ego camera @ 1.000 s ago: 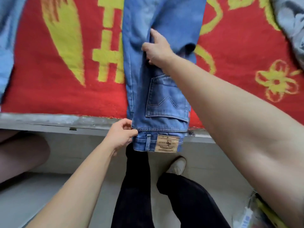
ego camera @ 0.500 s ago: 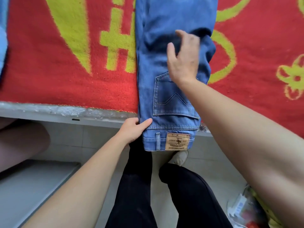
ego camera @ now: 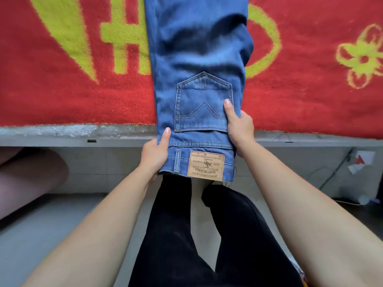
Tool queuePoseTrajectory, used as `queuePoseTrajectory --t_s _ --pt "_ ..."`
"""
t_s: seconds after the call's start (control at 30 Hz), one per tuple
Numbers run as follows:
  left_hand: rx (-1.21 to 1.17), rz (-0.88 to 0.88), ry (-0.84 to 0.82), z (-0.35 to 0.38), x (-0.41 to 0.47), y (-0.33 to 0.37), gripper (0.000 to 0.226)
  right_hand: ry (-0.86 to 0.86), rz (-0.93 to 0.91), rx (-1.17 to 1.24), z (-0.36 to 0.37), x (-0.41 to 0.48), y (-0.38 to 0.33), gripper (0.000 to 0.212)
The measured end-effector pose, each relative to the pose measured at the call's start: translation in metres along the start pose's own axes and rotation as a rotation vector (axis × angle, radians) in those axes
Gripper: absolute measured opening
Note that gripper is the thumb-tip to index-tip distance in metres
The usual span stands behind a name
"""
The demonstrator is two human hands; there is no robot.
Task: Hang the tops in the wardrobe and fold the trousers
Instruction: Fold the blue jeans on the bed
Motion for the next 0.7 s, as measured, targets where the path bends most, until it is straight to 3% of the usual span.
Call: queuePoseTrajectory --t_s 0.07,0.17,0.27,0.33,0.4,0.53,0.7 --pt "0.243 -0.023 -0.079 0.002 -0.001 -0.003 0.074 0.071 0.042 -0.208 0.002 0.002 0.007 0.071" --pt "0.571 -0.066 -0.147 0.005 0.006 0.009 0.064 0.180 0.084 -0.350 0.005 0.003 0.004 0.072" --pt "0.635 0.040 0.119 0.002 0.014 0.050 0.046 0.293 -0.011 -0.229 0.002 -0.007 -0.014 0.066" --pt "0.545 0.265 0.333 -0.005 0.020 0.086 0.045 0.381 -0.231 -0.185 -0.006 -0.014 -0.038 0.075" --pt "0.566 0.527 0.407 -0.012 0.034 0.119 0.053 0.493 -0.477 -0.249 -0.014 -0.016 -0.072 0.073" --pt "0.962 0.863 0.167 -0.009 0.087 0.159 0.060 0.549 -0.802 -0.614 -0.007 0.003 -0.138 0.065" --pt "1.174 0.634 -0.063 -0.031 0.156 0.155 0.064 0.315 -0.670 -1.056 0.010 0.060 -0.185 0.077"
Point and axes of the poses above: each hand's wrist, its own x-axis towards the middle knuckle, its own z-axis out of the palm, y = z × x, the point moved 4 cm from there along x, towards the middle knuckle, and after that the axes turned 15 degrees about z, right-handed, at the moved point
